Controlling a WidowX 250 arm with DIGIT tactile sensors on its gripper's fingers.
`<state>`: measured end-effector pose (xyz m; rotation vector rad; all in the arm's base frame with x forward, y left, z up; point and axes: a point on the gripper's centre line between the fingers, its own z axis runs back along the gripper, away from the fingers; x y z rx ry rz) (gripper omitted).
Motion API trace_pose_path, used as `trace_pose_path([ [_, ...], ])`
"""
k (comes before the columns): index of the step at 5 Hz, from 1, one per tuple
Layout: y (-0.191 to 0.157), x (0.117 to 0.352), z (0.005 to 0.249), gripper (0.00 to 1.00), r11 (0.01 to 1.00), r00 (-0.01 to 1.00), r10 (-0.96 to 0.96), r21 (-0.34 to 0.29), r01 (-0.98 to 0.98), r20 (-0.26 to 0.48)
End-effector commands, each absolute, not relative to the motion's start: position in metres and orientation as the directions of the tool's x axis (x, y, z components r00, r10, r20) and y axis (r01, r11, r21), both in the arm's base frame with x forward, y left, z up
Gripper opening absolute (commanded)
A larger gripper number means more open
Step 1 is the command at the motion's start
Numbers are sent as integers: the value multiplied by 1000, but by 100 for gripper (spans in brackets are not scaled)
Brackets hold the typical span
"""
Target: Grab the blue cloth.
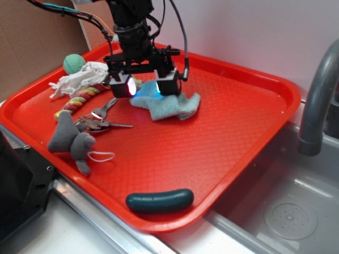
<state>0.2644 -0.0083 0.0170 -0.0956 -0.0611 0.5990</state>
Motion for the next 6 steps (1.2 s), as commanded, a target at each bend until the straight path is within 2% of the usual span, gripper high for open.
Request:
trace_pose_path([
  [1,-9,244,-2,0,871,871,491,-24,-491,22],
  [2,-12,239,19,0,918,918,396,-48,-394,18],
  [4,-10,224,62,0,973,975,224,-51,-223,3],
  [5,-8,213,86,0,983,985,171,-81,-167,39],
  [6,-9,200,124,0,994,989,51,-104,-37,137],
])
